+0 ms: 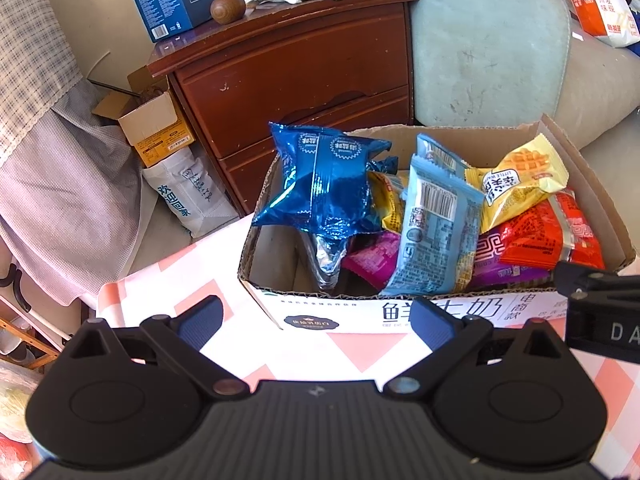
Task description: Organize snacks
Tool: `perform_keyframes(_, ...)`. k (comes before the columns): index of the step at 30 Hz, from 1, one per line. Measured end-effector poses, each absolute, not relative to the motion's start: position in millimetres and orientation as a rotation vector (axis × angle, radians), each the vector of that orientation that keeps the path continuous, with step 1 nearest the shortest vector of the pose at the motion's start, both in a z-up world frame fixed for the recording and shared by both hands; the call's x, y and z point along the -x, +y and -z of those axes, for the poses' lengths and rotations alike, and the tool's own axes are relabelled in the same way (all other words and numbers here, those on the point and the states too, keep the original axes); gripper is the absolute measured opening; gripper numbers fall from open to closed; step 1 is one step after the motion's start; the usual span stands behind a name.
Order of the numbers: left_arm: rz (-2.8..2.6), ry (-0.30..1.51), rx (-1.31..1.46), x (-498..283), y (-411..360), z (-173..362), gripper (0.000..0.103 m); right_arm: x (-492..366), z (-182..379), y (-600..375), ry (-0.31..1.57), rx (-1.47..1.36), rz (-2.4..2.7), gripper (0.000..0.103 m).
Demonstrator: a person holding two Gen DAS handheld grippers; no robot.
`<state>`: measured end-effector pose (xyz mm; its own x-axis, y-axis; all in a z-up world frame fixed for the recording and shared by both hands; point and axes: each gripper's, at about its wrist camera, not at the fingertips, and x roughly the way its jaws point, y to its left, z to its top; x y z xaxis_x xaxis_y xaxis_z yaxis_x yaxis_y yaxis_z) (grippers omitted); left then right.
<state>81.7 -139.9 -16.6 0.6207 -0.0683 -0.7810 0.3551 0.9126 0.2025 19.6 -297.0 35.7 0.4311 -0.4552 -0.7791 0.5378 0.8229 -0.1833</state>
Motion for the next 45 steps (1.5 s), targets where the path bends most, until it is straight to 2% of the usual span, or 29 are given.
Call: perform_keyframes(45, 0.215, 0.844, -0.379, -73.8, -135.5, 10.1, 0.099, -21.3, -33.1, -283.4, 0.949, -0.026, 0.599, 0.098)
